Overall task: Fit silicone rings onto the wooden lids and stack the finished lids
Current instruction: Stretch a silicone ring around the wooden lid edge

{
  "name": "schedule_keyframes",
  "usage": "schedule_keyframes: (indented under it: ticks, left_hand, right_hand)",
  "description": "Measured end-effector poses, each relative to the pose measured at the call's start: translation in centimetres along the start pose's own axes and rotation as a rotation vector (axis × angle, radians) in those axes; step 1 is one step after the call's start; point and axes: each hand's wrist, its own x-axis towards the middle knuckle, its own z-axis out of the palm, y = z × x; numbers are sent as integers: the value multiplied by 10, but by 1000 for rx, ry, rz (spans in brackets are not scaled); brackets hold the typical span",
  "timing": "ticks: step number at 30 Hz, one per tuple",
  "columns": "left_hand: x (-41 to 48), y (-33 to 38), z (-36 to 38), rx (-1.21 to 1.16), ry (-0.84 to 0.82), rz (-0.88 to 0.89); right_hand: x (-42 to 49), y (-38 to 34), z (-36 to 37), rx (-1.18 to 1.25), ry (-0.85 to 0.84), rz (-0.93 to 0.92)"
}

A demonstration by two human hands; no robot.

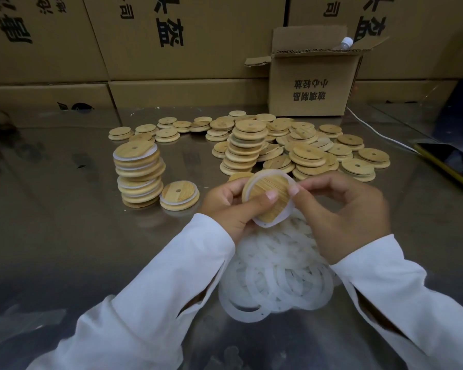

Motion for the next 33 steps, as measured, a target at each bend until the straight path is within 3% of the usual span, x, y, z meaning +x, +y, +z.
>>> schedule_keyframes:
  ticks: [4,14,19,24,28,33]
  left_hand:
    - [0,1,0,57,42,18]
    - [-2,1,4,130,65,93]
    - [-2,0,6,43,86,85]
    - [-2,3,2,-123,21,-64]
    - [-2,8,-1,-86,-39,-57]
    - [-5,9,-2,144,-75,0]
  right_hand:
    - [3,2,0,131,-112,70]
    - [9,4,-2,50,-166,168]
    - [9,1,-4,-14,-200,117]
    - [7,-1,-4,60,-210,105]
    - [6,-2,-7,264,-222,148]
    - [7,-3,-8,212,-227,87]
